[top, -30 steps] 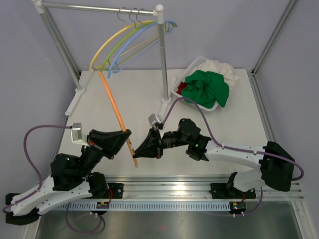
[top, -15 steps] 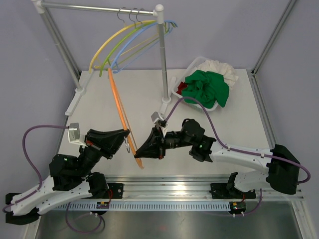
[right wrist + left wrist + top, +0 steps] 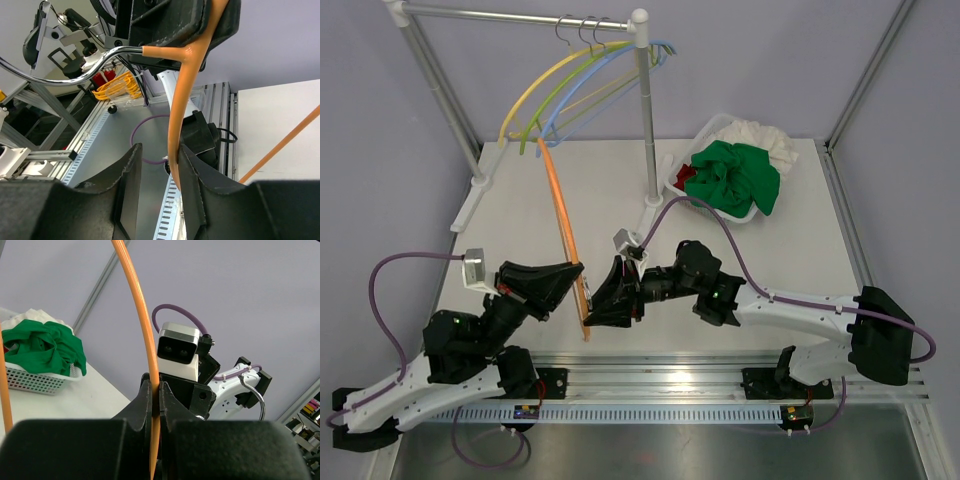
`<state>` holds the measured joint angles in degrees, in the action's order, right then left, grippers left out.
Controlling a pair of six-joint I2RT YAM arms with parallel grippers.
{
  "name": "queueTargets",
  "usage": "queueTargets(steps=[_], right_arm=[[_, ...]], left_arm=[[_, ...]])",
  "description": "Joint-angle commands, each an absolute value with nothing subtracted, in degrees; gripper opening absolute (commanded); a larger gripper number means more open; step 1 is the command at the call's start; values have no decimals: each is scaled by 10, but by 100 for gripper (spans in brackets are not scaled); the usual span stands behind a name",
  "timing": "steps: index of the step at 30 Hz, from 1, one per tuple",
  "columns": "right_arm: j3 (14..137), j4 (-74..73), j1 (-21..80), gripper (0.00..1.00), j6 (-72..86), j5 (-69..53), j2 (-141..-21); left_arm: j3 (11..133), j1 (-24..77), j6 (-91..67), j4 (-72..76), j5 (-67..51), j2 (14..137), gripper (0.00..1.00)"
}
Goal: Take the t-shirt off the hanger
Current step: Pass the hanger from the left arm to the right
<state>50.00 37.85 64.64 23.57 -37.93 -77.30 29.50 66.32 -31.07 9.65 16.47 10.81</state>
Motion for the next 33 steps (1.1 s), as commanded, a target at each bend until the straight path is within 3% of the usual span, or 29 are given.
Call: queueTargets(steps=[1, 16, 19, 22, 25, 29, 30, 32, 33], right_arm=[[526, 404, 659, 41, 227, -376, -764], [533, 426, 668, 38, 216, -331, -794], [536, 422, 668, 23, 216, -331, -797], [538, 417, 668, 2, 218, -324, -799], [540, 417, 667, 0, 230, -320, -794], [543, 401, 668, 0, 252, -323, -773], [544, 396, 667, 0, 258, -320, -767], [549, 378, 668, 0, 263, -317, -756], [553, 369, 667, 0, 265, -316, -751]], left_arm=[[297, 663, -291, 121, 173, 98, 0], [261, 662, -316, 161, 173, 62, 0], [260, 663, -316, 159, 177, 60, 0], [263, 662, -316, 158, 173, 57, 0], [267, 662, -306, 146, 174, 59, 0], [265, 662, -297, 138, 179, 52, 26], [265, 662, -295, 136, 178, 51, 39], [272, 662, -289, 134, 166, 48, 53], [281, 662, -284, 125, 162, 49, 67]])
